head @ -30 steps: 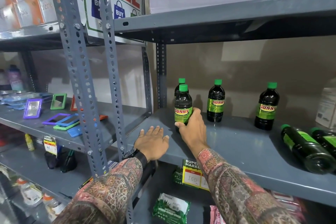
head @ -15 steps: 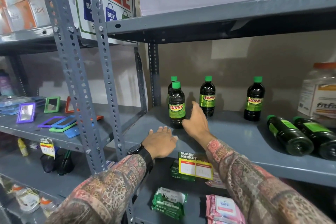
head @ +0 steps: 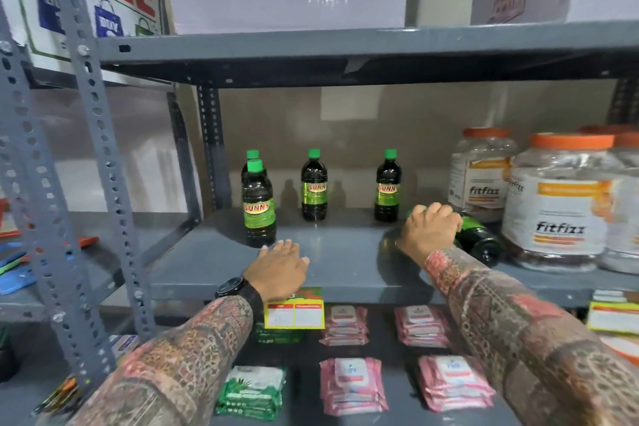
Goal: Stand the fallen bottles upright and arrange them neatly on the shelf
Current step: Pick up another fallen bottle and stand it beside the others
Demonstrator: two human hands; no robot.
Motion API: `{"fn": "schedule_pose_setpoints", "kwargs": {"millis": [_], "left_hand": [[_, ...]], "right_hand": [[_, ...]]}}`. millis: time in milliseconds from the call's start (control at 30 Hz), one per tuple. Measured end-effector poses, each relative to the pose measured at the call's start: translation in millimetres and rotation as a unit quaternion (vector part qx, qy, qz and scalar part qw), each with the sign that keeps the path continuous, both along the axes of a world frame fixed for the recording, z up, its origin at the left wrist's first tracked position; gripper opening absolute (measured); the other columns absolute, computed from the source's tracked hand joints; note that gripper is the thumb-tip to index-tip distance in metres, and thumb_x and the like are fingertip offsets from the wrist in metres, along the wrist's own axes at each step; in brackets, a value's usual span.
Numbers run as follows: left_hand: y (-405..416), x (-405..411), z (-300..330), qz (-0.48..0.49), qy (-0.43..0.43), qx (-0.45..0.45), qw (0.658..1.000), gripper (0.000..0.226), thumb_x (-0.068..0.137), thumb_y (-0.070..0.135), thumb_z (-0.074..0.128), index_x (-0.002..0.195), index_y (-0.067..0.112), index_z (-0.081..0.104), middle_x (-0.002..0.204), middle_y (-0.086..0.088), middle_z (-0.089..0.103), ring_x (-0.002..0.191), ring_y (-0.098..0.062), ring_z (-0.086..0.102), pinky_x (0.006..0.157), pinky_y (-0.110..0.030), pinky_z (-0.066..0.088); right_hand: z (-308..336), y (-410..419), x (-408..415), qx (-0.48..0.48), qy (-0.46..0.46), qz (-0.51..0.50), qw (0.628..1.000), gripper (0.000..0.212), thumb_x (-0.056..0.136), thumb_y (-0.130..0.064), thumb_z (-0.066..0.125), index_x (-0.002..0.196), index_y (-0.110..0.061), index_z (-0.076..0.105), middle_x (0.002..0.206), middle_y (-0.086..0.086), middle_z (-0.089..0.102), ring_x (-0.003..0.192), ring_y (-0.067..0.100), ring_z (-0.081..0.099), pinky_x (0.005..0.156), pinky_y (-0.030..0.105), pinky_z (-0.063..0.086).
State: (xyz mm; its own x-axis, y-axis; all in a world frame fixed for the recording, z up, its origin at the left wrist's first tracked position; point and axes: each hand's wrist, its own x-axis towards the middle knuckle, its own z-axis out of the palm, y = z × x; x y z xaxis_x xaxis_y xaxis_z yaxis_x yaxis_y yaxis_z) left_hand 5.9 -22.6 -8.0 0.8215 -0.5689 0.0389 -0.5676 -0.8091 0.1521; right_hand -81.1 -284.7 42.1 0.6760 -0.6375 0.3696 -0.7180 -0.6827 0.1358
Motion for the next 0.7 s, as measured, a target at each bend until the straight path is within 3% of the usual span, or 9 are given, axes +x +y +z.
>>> {"fn": "schedule_pose_setpoints", "kwargs": {"millis": [167,367,467,567,633,700], "left_hand": [[1.5,3.5,-4.6,0.002,-0.004,0.003,1.000,0.070,0.110,0.046,0.014,0.168,0.007,0.011,0.178,-0.011,0.005,0.165,-0.025,0.004,0.133,-0.049,0.000],[1.7,4.6,-5.8,0.007,-0.005,0.007,1.000,0.069,0.111,0.045,0.013,0.168,0.008,0.010,0.179,-0.010,0.005,0.165,-0.024,0.004,0.133,-0.046,0.001],[2.7,2.8,-5.1,0.008,-0.003,0.005,1.000,0.068,0.111,0.044,0.014,0.168,0.008,0.010,0.179,-0.009,0.005,0.165,-0.023,0.003,0.133,-0.046,0.000],[2.2,1.7,-5.3,0.007,-0.003,0.007,1.000,0.068,0.111,0.044,0.014,0.168,0.008,0.010,0.179,-0.009,0.005,0.165,-0.023,0.003,0.133,-0.046,0.000],[1.7,2.4,-6.4,0.007,-0.008,0.006,1.000,0.068,0.110,0.043,0.014,0.168,0.008,0.011,0.179,-0.008,0.006,0.165,-0.023,0.004,0.133,-0.045,0.000],[1.7,3.9,-7.0,0.008,-0.010,0.007,1.000,0.068,0.110,0.044,0.014,0.168,0.008,0.012,0.179,-0.008,0.007,0.165,-0.022,0.005,0.133,-0.045,0.000]], "right_hand": [[4.0,-5.4,-2.4,0.049,-0.034,0.017,0.998,0.052,0.098,-0.039,0.057,0.142,-0.011,0.052,0.136,0.014,0.062,0.125,0.034,0.061,0.094,0.040,0.056],[2.5,19.2,17.1,0.186,-0.107,0.175,0.961,0.064,0.086,-0.050,0.077,0.131,-0.015,0.046,0.129,0.016,0.065,0.121,0.041,0.061,0.101,0.052,0.049],[1.1,41.1,35.2,0.317,-0.207,0.261,0.888,0.076,0.084,-0.054,0.078,0.140,-0.019,0.040,0.136,0.011,0.065,0.123,0.038,0.062,0.105,0.053,0.047],[-5.2,64.3,52.1,0.472,-0.306,0.326,0.760,0.097,0.086,-0.049,0.080,0.162,-0.031,0.023,0.160,0.000,0.050,0.145,0.028,0.049,0.121,0.061,0.031],[-10.8,76.1,64.7,0.519,-0.342,0.364,0.694,0.097,0.090,-0.030,0.082,0.165,-0.030,0.021,0.163,-0.001,0.045,0.146,0.025,0.048,0.121,0.053,0.038],[-15.1,85.8,76.3,0.530,-0.361,0.393,0.659,0.092,0.091,-0.012,0.080,0.164,-0.028,0.026,0.151,-0.009,0.047,0.136,0.015,0.051,0.112,0.036,0.045]]}}
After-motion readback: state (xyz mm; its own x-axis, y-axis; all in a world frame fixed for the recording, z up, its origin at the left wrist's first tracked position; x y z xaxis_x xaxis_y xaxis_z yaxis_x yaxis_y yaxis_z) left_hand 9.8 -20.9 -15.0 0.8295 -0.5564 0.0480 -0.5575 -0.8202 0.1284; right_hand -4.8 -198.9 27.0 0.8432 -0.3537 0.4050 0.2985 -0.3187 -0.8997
